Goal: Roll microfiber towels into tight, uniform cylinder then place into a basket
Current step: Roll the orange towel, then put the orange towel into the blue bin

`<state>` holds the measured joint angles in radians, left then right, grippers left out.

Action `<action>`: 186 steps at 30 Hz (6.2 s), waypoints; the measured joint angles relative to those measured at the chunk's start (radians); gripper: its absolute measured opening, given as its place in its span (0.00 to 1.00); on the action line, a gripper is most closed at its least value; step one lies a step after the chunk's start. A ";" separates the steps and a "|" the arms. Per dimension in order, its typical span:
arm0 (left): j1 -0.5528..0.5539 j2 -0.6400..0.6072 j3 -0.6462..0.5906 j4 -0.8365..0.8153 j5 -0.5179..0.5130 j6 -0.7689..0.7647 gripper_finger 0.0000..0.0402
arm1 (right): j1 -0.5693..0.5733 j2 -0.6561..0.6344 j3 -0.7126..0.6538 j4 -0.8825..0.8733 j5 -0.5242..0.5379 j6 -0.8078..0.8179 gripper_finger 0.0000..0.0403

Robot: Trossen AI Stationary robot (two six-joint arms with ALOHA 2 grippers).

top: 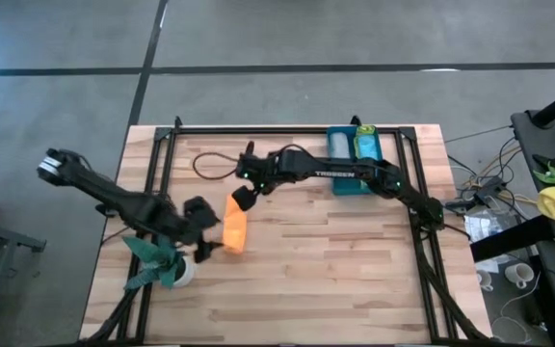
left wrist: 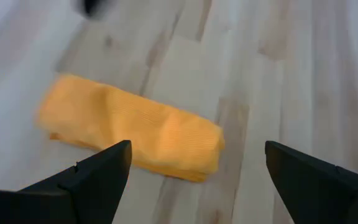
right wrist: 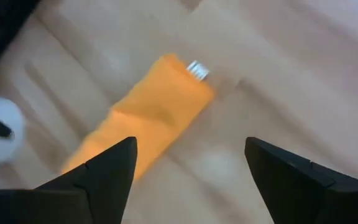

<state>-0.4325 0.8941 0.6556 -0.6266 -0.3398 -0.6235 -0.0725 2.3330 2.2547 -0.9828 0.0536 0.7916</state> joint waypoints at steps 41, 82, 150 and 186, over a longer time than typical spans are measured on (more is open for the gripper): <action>0.001 -0.348 -0.111 -0.036 -0.139 0.155 0.88 | 0.103 0.233 0.020 -0.023 -0.104 0.419 0.74; 0.001 -0.288 -0.111 -0.036 -0.174 0.208 0.88 | 0.062 0.115 -0.005 -0.410 -0.040 0.388 0.68; 0.001 -0.220 -0.137 0.018 -0.169 0.130 0.88 | 0.119 0.067 -0.262 -0.164 0.035 0.638 0.85; 0.017 -0.253 -0.144 0.090 -0.222 0.132 0.88 | -0.288 -0.506 -0.500 -0.574 0.199 0.202 0.04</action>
<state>-0.4151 0.6415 0.5121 -0.5362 -0.5622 -0.4919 -0.3602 1.8268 1.7549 -1.5567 0.2526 0.9937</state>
